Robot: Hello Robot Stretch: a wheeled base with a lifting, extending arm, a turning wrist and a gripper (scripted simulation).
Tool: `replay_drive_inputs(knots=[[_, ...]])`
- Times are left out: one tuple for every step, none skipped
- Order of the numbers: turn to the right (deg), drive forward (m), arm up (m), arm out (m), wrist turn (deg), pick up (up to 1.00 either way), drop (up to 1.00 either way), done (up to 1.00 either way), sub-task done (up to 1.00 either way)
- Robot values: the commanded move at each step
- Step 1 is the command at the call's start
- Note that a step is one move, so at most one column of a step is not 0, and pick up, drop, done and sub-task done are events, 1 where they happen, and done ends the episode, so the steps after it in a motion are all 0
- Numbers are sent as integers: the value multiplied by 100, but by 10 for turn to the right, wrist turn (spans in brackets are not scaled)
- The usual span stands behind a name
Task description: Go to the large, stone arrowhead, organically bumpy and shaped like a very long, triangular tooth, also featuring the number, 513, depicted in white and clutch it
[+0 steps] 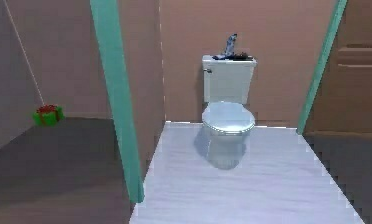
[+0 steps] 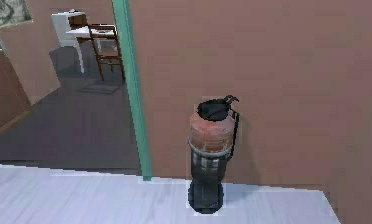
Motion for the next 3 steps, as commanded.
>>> replay_drive_inputs(knots=[[-60, 0, 0, 0, 0, 0, 0, 0, 0], [0, 40, 0, 0, 0, 0, 0, 0, 0], [-300, 0, 0, 0, 0, 0, 0, 0, 0]])
